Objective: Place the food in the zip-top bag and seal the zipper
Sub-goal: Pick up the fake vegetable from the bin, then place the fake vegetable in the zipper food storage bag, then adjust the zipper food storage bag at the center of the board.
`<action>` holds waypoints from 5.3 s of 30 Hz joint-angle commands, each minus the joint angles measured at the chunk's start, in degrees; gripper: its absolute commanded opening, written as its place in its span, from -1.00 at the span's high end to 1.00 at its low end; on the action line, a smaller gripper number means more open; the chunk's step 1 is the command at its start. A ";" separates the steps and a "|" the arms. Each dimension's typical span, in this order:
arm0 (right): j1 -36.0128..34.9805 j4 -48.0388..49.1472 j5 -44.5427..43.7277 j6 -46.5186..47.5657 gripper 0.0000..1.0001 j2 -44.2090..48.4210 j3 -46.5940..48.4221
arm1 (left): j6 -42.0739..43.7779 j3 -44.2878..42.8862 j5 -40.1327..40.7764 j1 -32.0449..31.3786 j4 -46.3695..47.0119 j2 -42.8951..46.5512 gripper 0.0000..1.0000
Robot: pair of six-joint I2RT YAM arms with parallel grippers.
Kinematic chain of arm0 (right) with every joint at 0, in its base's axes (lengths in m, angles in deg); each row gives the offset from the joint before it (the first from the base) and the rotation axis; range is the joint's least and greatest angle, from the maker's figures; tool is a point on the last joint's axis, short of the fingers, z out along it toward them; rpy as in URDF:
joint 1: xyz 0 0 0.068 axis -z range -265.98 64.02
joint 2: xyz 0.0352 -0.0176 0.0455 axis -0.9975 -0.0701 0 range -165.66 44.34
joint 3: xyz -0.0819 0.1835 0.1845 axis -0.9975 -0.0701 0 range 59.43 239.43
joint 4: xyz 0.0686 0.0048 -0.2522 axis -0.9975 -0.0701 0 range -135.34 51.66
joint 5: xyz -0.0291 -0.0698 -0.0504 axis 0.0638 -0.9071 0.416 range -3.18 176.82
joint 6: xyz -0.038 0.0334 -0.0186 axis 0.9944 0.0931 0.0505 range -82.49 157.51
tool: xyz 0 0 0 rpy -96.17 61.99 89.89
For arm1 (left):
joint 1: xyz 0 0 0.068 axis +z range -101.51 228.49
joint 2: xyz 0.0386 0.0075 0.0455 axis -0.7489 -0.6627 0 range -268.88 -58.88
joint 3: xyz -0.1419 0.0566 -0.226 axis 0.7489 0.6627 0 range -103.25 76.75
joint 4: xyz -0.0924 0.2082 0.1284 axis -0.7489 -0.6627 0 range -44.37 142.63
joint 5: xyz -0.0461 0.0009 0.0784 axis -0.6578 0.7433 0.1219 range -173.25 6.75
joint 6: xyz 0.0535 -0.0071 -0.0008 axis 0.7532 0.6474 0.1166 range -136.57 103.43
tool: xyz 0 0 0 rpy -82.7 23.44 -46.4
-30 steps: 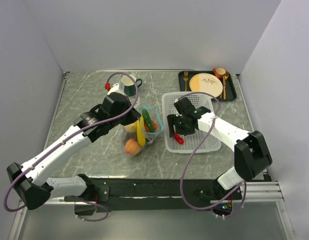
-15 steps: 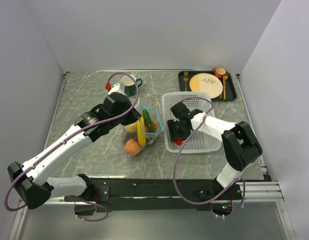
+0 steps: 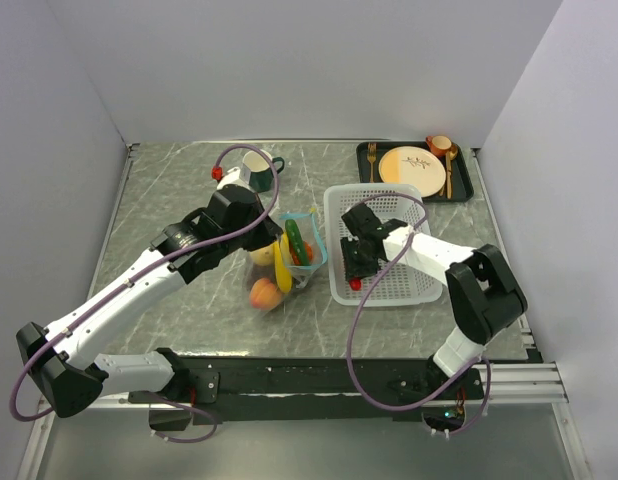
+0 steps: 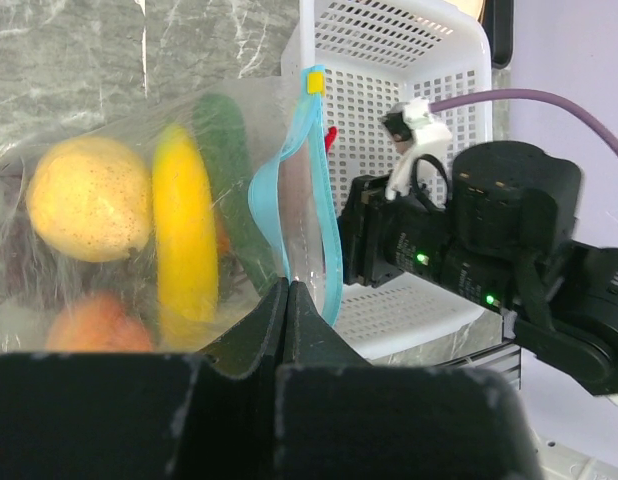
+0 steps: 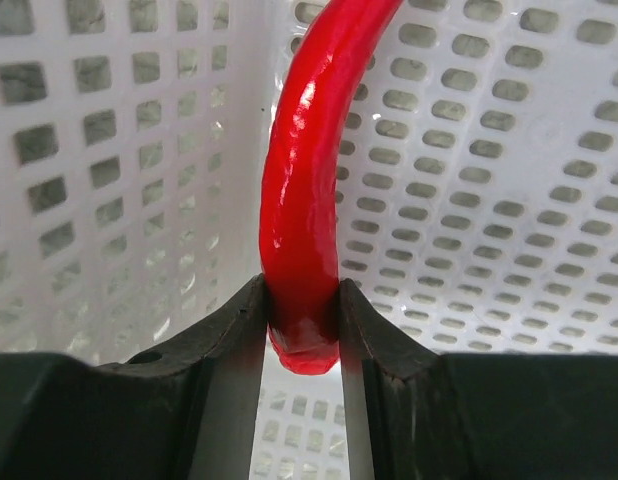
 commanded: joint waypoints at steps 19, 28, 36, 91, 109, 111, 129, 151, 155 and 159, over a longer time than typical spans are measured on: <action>0.37 -1.82 13.33 -2.62 0.40 24.89 7.83 | 0.37 -0.74 0.60 -0.24 0.99 0.64 0.97; -0.51 -6.03 32.26 1.68 0.46 22.87 12.84 | -0.16 -0.47 0.86 -0.24 1.34 1.25 0.98; -2.61 -12.72 38.41 7.84 0.49 20.32 11.88 | -0.51 0.76 0.34 -0.24 2.04 1.78 0.97; -8.42 -14.75 27.71 5.73 0.03 -6.75 32.88 | 2.48 -0.56 -5.03 -0.24 1.87 0.11 0.98; -0.78 -1.93 11.43 -4.89 -0.53 13.20 19.18 | 1.51 0.58 -2.38 -0.24 1.16 1.87 0.96; 1.86 0.89 13.97 -7.62 -0.49 13.55 16.54 | 1.68 0.67 -2.56 -0.24 1.16 1.78 0.96; 3.62 9.95 16.89 -13.17 -0.01 2.48 16.89 | 1.59 0.23 -2.74 -0.24 1.69 1.08 0.97; 3.18 11.79 20.76 -10.26 0.72 -3.15 19.79 | 1.95 0.49 -6.16 -0.15 3.36 -0.94 0.98; 3.27 13.29 19.45 -10.35 0.78 -2.71 19.78 | 2.47 0.58 -8.97 -0.24 3.54 -2.17 0.98; 3.62 14.34 16.02 -10.70 0.80 -1.22 19.44 | 2.21 2.16 -13.98 -0.50 5.73 -3.05 0.91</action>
